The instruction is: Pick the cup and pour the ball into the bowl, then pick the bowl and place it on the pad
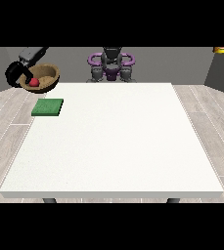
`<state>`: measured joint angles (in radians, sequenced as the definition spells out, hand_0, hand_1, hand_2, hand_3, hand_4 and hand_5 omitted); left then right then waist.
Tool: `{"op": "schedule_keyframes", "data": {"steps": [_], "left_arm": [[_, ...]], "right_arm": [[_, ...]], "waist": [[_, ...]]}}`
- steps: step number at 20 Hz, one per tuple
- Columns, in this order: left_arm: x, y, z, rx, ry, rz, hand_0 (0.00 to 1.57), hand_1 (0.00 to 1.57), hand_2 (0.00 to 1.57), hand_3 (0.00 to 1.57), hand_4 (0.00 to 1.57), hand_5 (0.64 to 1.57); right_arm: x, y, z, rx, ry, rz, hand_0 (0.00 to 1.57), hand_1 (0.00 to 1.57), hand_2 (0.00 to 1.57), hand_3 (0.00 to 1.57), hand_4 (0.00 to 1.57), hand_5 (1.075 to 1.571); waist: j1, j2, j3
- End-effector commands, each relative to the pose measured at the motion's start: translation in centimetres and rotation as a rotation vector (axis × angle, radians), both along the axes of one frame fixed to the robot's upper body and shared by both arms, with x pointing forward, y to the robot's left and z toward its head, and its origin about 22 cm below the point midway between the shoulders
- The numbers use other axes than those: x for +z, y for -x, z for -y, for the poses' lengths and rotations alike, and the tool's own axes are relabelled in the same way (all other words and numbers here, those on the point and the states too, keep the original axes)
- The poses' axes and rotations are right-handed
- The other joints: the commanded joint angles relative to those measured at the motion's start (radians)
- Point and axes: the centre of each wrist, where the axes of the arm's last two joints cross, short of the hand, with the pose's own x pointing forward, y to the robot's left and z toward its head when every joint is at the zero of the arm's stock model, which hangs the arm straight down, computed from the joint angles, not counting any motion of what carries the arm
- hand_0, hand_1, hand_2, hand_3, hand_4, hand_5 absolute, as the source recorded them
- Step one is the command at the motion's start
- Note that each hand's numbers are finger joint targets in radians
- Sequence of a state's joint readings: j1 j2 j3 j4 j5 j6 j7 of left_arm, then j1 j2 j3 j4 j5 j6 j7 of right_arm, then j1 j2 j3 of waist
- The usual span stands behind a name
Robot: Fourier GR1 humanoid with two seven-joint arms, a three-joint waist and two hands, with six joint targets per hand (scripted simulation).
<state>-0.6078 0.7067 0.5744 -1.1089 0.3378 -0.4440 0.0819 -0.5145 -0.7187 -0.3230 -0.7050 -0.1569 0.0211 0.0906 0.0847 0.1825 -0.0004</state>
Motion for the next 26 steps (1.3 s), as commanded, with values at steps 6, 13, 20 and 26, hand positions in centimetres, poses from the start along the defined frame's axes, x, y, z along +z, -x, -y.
{"op": "schedule_keyframes", "data": {"steps": [6, 13, 20, 26], "left_arm": [[-1.7, 2.2, -3.9, 0.055, -0.005, -0.016, 0.0, 0.0, 0.0, 0.0, 1.22, 1.553], [-4.3, 0.8, -1.7, 0.043, -0.002, 0.011, 0.0, 0.0, 0.0, 0.0, 1.21, 1.555], [-1.3, 1.7, -3.3, 0.046, -0.019, 0.012, 0.0, 0.0, 0.0, 0.0, 1.19, 1.561], [-0.5, 2.1, -3.4, 0.035, -0.005, 0.052, 0.0, 0.0, 0.0, 0.0, 1.2, 1.56]], "right_arm": [[-3.1, 0.1, -1.6, 0.015, -0.041, -0.018, 1.57, 1.57, 1.57, 0.49, 1.07, 1.568], [-4.5, -2.5, -5.5, -0.001, -0.133, 0.018, 1.57, 1.57, 1.57, 0.53, 1.03, 1.571], [-4.3, -1.4, -2.7, -0.078, -0.209, 0.022, 1.57, 1.57, 1.57, 0.88, 0.71, 1.571], [-2.0, 0.0, 0.8, -0.188, -0.125, 0.096, 1.55, 1.55, 1.51, 0.93, 0.0, 1.554]], "waist": [[-0.037, -0.004, 0.0004], [-0.016, 0.032, 0.0004], [-0.019, 0.028, 0.001], [-0.003, 0.071, 0.0014]]}}
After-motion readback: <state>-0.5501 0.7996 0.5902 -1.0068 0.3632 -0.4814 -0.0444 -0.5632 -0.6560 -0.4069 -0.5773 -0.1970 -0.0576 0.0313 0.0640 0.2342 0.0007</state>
